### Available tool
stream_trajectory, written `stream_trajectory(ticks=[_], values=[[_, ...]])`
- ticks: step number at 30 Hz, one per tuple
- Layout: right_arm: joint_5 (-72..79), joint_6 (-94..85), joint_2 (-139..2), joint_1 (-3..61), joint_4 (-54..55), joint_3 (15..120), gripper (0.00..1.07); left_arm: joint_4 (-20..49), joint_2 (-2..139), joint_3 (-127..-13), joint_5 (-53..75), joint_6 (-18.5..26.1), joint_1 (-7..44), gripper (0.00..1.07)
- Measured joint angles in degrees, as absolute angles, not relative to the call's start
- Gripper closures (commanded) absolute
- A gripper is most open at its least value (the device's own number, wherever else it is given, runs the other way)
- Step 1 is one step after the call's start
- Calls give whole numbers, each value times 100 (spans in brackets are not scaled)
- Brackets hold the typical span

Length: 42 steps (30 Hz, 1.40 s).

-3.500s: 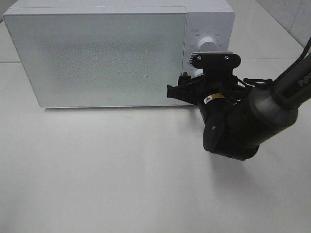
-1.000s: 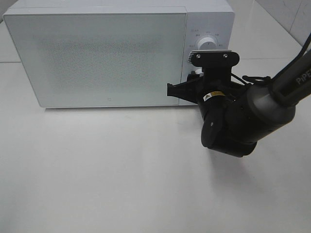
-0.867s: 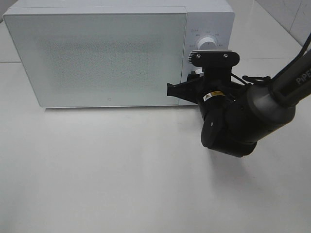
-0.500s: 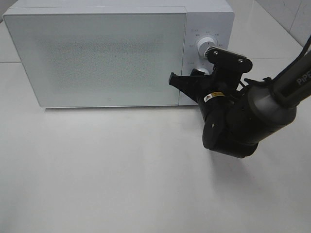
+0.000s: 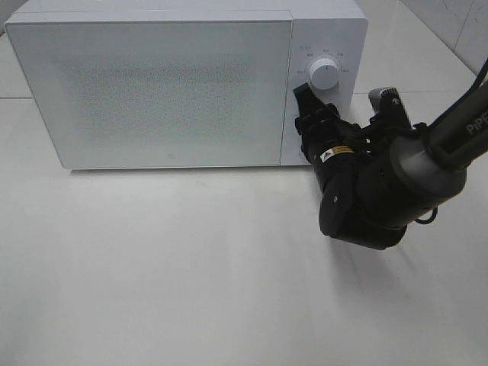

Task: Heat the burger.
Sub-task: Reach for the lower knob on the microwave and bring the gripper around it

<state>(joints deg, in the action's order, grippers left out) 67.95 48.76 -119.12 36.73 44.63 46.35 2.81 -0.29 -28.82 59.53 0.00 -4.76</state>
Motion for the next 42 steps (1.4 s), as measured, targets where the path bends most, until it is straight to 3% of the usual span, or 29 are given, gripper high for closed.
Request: stream_trajectory(ticks=[22,37,42], values=[[6772,9666,-11912,3673,4481,4618,107,281,-29,-2882,5953,0,-476,20],[6767,9757,-11912,3673,4486,4618,106,281,-29,-2882,5953,0,-476,20],[6767,9735,-11912,3673,4498,4618,98,281,-29,-2882,5953,0,-476,20]])
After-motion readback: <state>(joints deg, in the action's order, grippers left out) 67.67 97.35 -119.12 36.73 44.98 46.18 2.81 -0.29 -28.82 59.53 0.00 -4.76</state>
